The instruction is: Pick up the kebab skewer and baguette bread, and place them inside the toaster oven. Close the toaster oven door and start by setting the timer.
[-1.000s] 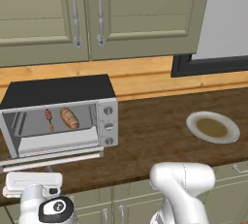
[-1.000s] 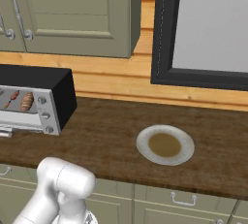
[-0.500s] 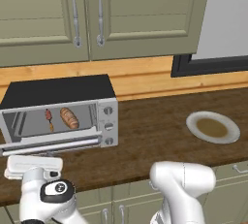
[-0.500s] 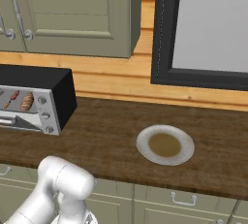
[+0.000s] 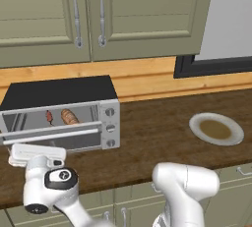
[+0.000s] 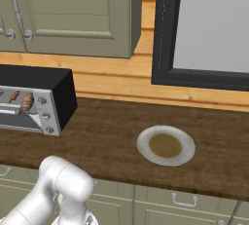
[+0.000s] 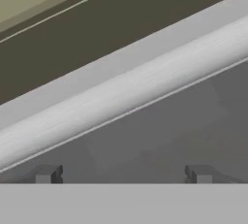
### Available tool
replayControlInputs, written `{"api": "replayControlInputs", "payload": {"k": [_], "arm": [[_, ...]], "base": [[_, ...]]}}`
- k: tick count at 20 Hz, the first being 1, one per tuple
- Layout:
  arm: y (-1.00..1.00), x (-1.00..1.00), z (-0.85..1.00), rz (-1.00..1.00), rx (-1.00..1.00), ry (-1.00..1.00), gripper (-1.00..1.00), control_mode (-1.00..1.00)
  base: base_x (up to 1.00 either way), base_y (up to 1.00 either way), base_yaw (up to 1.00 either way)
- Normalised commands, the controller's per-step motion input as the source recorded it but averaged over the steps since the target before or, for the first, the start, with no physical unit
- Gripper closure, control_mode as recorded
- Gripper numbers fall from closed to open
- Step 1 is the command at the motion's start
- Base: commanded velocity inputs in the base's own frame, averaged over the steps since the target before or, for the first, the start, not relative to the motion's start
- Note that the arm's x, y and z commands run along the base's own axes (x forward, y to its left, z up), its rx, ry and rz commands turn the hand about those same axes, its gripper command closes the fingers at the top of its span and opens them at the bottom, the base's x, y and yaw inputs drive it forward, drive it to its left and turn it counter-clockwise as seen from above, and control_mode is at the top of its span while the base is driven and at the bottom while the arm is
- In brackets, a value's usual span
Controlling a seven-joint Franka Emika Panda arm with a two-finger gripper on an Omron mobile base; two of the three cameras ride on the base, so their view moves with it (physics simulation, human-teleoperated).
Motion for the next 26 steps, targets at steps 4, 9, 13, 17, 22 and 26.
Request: {"api": "replayControlInputs", "payload": {"k": [4,9,13,17,22,26], "arm": [[-0.26,0.36,0.24,0.00,0.01,0.04,-1.00,-1.00],[-0.18,0.24,0.04,0.00,0.00,0.06,-1.00,-1.00],[-0.18,0.23,0.00,0.00,0.00,0.06,-1.00,-1.00],[-0.12,0.44,0.00,0.00,0.00,0.06,-1.00,-1.00],[-0.09,0.39,0.00,0.00,0.00,0.07,-1.00,-1.00],[-0.01,0.08,0.00,0.00,0.00,0.03,-1.00,-1.00]], "base": [[0.00,0.00,0.00],[0.00,0.00,0.00],[0.00,0.00,0.00],[0.00,0.00,0.00],[0.00,0.00,0.00],[0.00,0.00,0.00]]}}
